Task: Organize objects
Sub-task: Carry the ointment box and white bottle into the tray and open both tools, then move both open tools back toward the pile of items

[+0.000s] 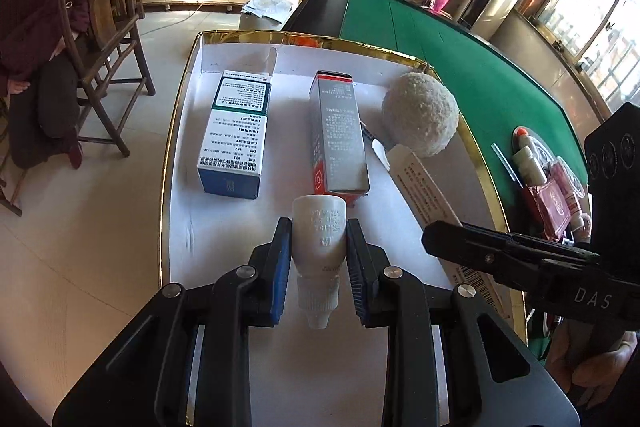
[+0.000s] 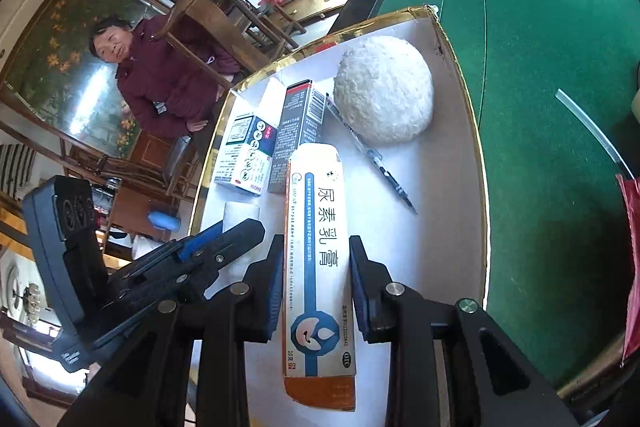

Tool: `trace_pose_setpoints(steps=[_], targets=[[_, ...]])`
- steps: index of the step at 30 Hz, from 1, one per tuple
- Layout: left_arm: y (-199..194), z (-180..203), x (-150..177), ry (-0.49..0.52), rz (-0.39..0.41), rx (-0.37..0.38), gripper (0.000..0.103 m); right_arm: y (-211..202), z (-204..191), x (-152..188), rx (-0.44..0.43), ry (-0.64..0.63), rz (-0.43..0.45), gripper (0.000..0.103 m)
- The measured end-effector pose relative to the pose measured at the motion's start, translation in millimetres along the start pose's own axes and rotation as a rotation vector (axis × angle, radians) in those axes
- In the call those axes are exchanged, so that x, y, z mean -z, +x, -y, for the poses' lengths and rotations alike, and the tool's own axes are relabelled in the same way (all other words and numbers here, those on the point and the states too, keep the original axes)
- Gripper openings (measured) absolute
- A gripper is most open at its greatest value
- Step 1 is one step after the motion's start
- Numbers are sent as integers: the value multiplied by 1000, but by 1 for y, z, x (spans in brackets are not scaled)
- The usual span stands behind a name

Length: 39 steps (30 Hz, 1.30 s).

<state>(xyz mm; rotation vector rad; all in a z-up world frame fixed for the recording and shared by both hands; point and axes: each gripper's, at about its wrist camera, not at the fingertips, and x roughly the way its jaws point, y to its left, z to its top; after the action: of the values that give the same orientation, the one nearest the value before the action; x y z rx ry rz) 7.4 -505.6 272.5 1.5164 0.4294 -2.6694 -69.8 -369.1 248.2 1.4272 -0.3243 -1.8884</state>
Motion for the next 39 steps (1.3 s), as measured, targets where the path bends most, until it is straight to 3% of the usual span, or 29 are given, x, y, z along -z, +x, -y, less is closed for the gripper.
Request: trace_pose_setpoints(steps=[12,18,21,26,30,36,39], targets=[[13,-14,-7,-62,23,40,26,24,-6,-13,61,1,6,29],[3,-12,-4,-64,30,66,40,22,-6,-17,87,-36,3,32],[-9,-8,4,-64,37,89,41,15,-4,-16,89,-44,0,34],[-38,-3,30,-80,111,145,41,-31,1,6,-18,-93,47,34],[-61,8,55,-84,159,216,50,-90,22,36,-116,-142,87,36],[-65,83,87,41,146,319,53,-175,76,89,-109,-206,196,43],[-61,133,98,135,145,331,53,-207,105,109,-90,-207,263,43]])
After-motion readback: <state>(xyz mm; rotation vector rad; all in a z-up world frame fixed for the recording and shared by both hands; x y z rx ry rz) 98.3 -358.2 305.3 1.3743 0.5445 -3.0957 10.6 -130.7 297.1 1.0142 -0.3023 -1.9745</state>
